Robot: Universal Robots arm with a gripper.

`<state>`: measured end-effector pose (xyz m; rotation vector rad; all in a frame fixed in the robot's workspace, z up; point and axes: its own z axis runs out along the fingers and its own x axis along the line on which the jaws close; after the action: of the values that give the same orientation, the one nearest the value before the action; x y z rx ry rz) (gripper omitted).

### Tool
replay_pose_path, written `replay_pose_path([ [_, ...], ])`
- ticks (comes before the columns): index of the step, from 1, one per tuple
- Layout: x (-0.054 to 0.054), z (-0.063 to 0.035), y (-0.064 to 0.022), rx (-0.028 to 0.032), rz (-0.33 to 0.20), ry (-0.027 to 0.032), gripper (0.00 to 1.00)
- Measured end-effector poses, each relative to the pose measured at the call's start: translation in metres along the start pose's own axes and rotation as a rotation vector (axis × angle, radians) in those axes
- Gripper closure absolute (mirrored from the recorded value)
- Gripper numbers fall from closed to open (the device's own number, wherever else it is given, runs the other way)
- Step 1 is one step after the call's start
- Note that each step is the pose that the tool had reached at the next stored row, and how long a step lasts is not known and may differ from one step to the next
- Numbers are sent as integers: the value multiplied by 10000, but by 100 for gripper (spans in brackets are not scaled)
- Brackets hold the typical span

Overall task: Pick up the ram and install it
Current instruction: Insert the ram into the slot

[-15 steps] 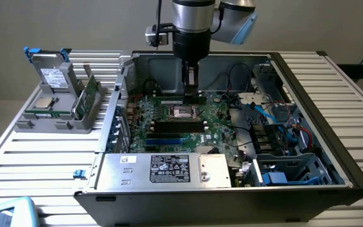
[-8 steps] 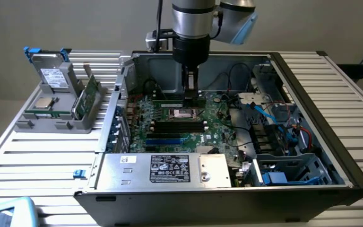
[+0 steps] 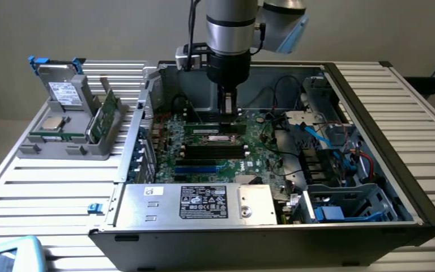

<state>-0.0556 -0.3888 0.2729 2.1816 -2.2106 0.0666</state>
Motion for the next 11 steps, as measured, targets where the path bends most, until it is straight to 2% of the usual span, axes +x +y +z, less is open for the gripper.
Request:
replay_pose_path([
  [9, 50, 165, 1, 7, 1, 0, 87],
  [11, 50, 168, 1, 7, 2, 3, 87],
])
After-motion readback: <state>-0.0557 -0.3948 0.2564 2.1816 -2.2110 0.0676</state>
